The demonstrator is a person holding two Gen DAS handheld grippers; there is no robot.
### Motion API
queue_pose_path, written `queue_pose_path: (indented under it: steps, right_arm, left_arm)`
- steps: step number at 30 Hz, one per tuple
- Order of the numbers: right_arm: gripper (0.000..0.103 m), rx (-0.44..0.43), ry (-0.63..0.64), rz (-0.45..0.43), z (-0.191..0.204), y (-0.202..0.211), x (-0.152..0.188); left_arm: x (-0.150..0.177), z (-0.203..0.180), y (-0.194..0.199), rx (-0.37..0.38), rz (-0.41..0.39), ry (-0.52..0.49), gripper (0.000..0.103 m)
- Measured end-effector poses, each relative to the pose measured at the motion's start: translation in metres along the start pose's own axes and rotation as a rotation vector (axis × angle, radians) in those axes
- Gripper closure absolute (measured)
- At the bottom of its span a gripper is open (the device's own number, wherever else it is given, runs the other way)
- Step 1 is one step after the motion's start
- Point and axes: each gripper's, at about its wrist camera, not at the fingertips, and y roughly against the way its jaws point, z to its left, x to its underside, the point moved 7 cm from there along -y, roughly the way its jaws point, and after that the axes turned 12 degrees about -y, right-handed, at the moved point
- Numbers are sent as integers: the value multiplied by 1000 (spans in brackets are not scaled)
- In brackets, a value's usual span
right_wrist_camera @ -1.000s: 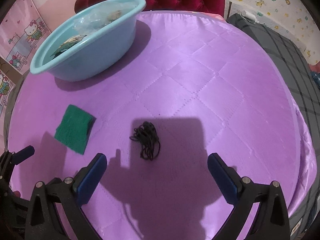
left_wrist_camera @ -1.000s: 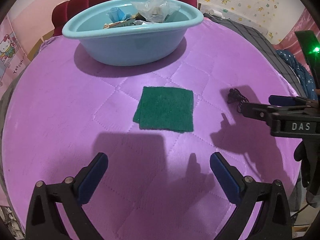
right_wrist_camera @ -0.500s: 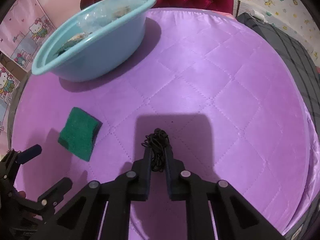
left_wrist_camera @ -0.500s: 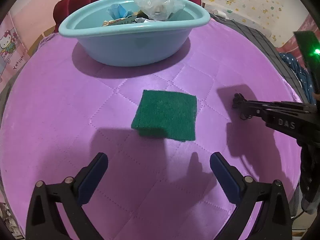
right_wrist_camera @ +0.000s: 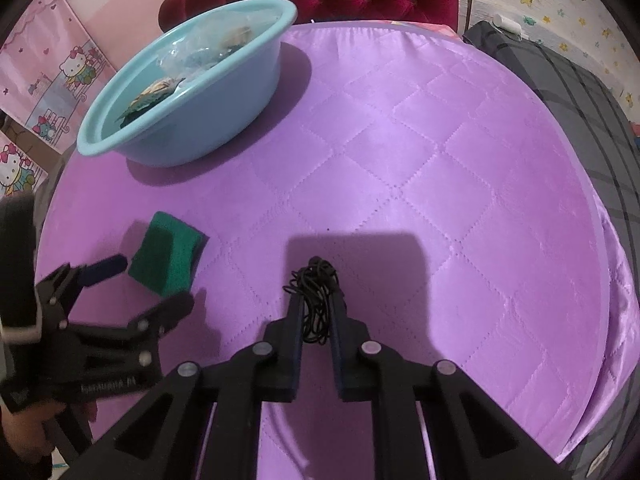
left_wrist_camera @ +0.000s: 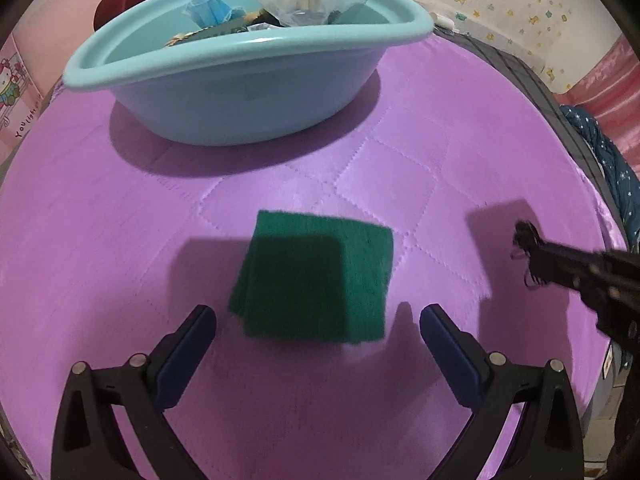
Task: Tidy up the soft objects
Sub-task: 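Grasp the black cable with the right tool while the left tool grasps the green pad, then carry the green pad and black cable over the blue basin with both tools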
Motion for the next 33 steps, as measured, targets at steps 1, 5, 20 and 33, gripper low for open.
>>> queue_pose_path:
  steps: [1, 5, 20, 33]
  right_arm:
    - [91, 0, 0, 0, -1, 0, 1]
    - [91, 3, -10, 1, 0, -3, -1]
    - [91, 12, -20, -9, 8, 6, 0]
    - [91, 0, 16, -15, 29, 29, 13]
  left_arm:
    - [-1, 2, -1, -2, -3, 0, 0]
    - [-5, 4, -7, 4, 9, -5, 1]
    - [0, 10, 19, 27, -12, -24, 98]
    - [24, 4, 62, 15, -28, -28, 98]
